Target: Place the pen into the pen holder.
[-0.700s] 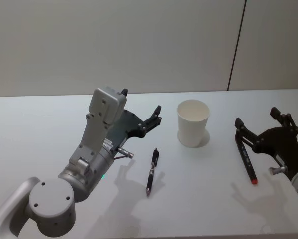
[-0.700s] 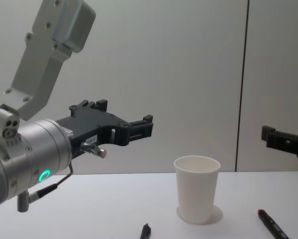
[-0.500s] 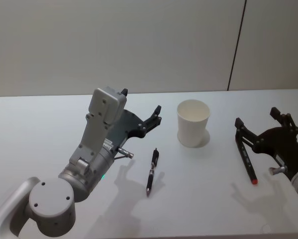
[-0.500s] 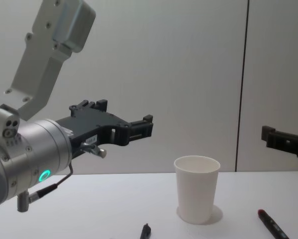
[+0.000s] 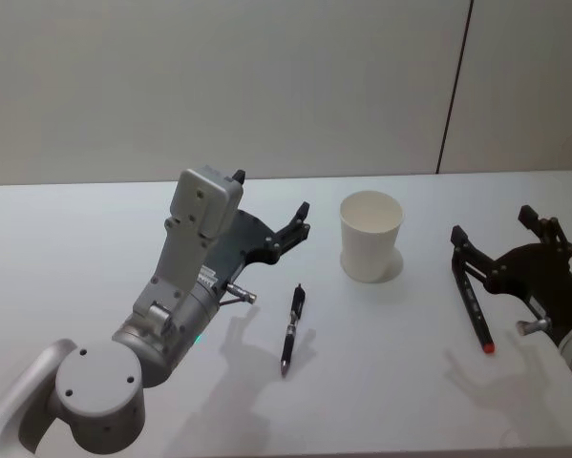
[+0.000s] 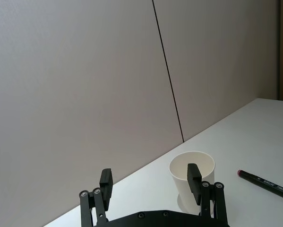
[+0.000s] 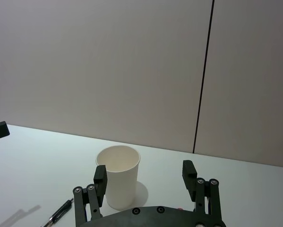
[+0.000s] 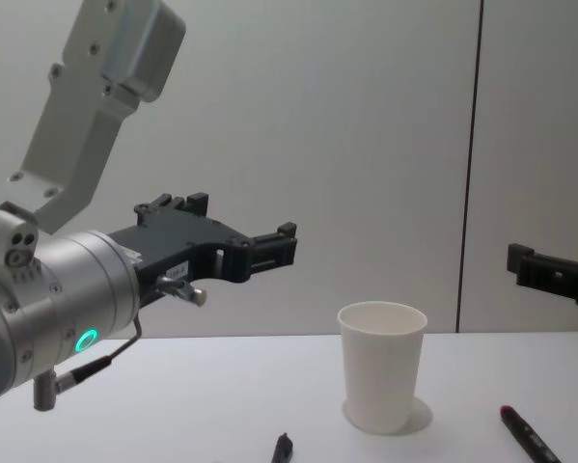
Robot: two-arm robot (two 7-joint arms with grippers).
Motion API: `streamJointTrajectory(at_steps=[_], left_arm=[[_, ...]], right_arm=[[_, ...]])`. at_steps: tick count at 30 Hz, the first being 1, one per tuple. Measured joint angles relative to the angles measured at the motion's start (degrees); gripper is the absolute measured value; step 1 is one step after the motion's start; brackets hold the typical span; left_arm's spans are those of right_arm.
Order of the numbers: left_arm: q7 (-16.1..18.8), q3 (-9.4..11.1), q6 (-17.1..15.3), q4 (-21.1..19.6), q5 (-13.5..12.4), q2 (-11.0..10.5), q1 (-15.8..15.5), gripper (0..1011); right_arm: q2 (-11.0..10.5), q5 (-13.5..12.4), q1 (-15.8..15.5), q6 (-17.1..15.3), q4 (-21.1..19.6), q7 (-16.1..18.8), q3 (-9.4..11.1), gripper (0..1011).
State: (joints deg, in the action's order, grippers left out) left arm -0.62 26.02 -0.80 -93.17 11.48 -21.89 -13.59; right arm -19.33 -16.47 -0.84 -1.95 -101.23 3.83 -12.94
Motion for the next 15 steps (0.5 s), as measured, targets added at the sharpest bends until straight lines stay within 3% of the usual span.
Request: streamJointTrajectory(at_steps=[8, 15], left_arm=[[0.0, 0.0, 0.0, 0.0, 0.0, 0.0, 0.0, 1004], [0.0, 0.0, 0.0, 0.0, 0.0, 0.0, 0.0, 1004]], right_arm=[[0.1, 0.1, 0.1, 0.0, 0.0, 0.0, 0.0, 1001], [1.6, 1.7, 1.1, -1.9, 0.5, -1.2, -0.8, 1001]])
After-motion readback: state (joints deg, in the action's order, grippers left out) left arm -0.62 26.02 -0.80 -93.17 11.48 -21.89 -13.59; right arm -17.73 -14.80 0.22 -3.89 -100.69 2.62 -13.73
